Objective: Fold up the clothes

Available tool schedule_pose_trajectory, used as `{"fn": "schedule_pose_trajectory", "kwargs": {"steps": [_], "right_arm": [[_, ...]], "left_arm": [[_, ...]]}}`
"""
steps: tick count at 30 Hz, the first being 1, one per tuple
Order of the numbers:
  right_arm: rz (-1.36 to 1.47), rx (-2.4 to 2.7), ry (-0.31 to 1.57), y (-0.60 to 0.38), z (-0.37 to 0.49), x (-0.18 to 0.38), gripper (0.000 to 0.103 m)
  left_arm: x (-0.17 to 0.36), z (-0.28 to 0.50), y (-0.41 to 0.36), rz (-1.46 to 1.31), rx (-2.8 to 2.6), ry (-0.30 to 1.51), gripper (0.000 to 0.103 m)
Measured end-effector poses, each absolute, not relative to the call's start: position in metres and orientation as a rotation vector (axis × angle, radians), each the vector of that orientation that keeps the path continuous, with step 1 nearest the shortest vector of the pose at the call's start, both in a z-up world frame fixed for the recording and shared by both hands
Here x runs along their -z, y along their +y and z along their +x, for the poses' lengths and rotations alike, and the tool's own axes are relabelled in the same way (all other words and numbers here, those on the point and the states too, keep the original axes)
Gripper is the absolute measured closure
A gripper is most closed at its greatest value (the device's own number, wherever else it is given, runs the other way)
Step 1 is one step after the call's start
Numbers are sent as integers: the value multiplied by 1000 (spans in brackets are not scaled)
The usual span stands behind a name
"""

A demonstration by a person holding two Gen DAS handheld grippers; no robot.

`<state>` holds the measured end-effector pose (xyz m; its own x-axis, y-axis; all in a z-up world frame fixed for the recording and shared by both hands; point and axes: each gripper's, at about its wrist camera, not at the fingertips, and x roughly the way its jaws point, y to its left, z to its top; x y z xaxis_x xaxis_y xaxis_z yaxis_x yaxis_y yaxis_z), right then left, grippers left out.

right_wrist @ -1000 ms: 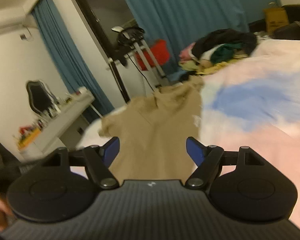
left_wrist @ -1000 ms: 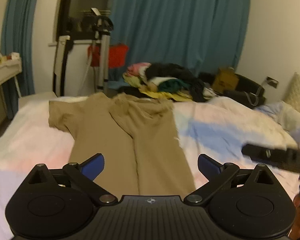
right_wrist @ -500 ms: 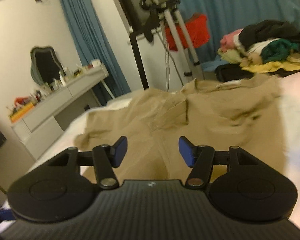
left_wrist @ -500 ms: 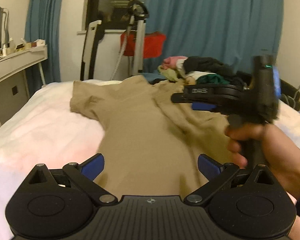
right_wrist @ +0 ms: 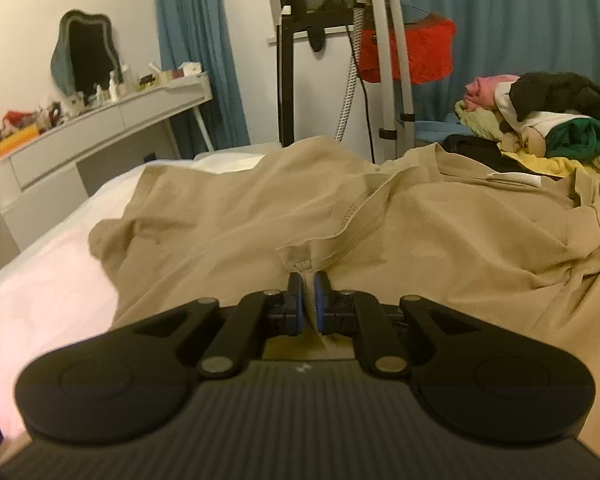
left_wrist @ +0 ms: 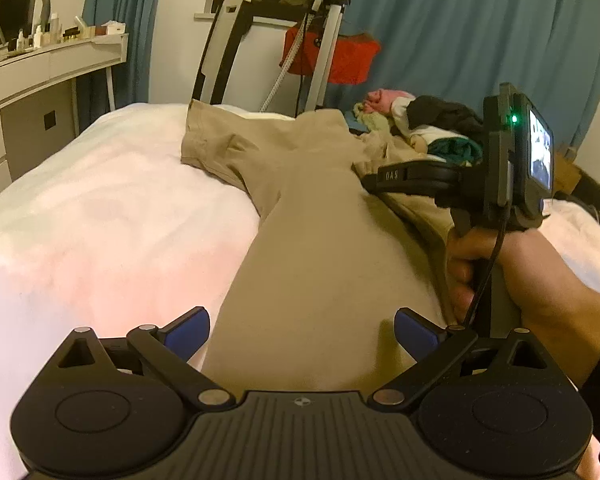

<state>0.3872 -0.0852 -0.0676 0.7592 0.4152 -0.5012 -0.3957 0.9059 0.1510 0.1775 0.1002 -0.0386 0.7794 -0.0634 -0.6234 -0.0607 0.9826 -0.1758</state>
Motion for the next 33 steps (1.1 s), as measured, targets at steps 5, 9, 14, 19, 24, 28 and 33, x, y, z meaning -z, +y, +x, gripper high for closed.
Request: {"fn": "schedule_pose_trajectory", "kwargs": {"steps": [5,9,14,19,24,28,33], "right_arm": [[31,-398,526,-94,359,41,91],[87,-369,506,-112,314,9,77],[152,-330,452,-141,239,-18,40],[208,-285,404,-169,165,-40,40],[219,-233,367,-192,103,-46,39],[242,-206,341,-202,72,-38,14],[280,-181,329,-209,60,-20,14]], "left_arm": [[27,165,91,-132,11,623,3],[15,157,83,-87,20,592,3],[0,143,76,-63,35,568,3],[-18,117,74,-59,49,529,2],[-26,97,69,-38,45,515,2],[-29,85,66,-60,55,526,1],[-24,79,62,-85,58,539,0]]}}
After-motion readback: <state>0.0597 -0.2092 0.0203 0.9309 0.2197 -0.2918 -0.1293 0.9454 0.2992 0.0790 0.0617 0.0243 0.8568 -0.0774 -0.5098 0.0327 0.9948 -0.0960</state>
